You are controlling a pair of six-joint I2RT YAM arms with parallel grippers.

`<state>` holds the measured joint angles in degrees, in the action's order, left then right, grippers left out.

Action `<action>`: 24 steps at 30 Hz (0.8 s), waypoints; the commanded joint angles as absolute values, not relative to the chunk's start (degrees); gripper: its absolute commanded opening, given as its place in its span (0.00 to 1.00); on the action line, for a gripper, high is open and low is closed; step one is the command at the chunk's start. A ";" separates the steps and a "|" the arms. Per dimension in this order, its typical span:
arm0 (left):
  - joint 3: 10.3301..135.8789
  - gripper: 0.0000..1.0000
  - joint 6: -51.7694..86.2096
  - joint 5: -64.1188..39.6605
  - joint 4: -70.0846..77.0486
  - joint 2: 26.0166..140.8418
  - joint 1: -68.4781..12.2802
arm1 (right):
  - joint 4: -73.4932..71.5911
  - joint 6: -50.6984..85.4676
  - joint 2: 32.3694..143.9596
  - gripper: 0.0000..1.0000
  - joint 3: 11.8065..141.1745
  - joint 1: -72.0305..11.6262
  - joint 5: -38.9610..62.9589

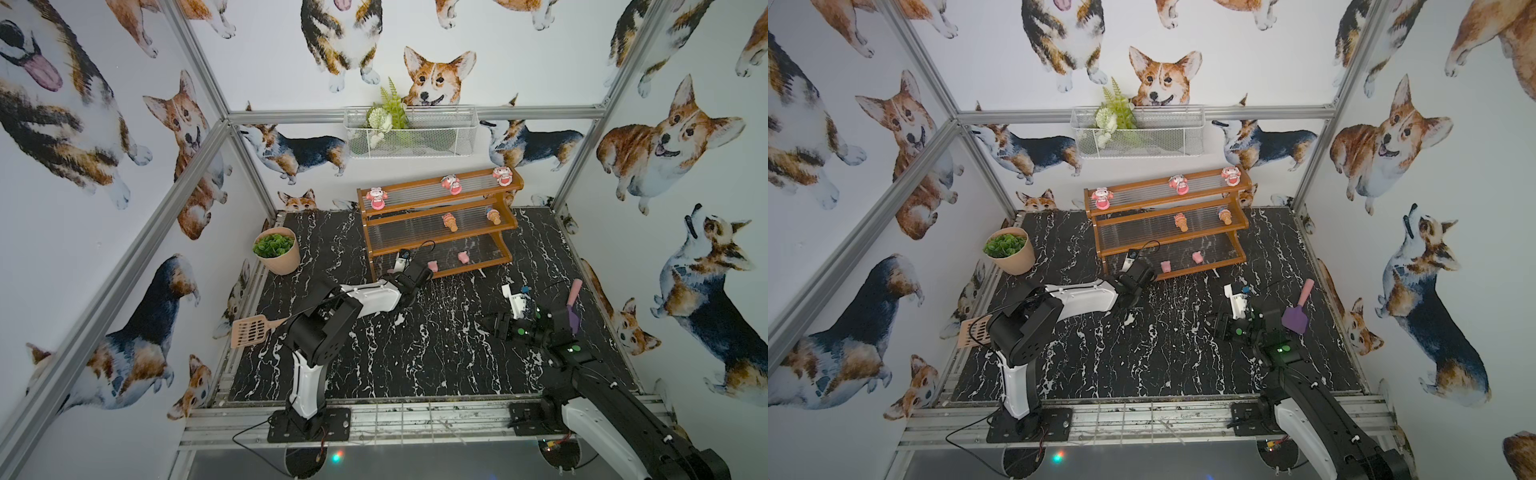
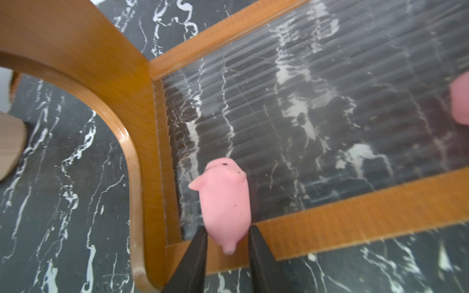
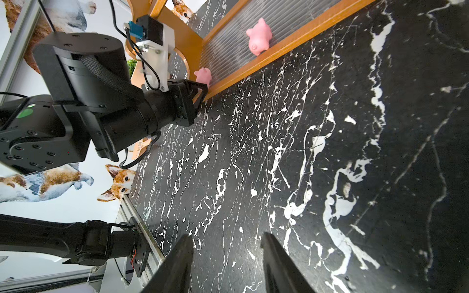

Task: Organize plastic toys on shelves
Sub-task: Place the plastic toy on the shelf, then reset both arms

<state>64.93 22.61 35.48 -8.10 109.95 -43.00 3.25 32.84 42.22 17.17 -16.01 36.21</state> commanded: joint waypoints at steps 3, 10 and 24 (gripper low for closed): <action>61.18 0.44 24.13 28.82 -8.22 104.04 -43.24 | 1.32 32.52 42.02 0.49 17.08 -15.99 36.74; 52.76 0.54 25.78 21.03 -8.17 90.88 -44.21 | 1.58 32.52 41.78 0.49 17.13 -15.94 36.61; 21.10 0.99 21.93 3.34 3.20 32.93 -41.24 | 12.41 29.96 24.67 0.55 19.36 -15.83 24.04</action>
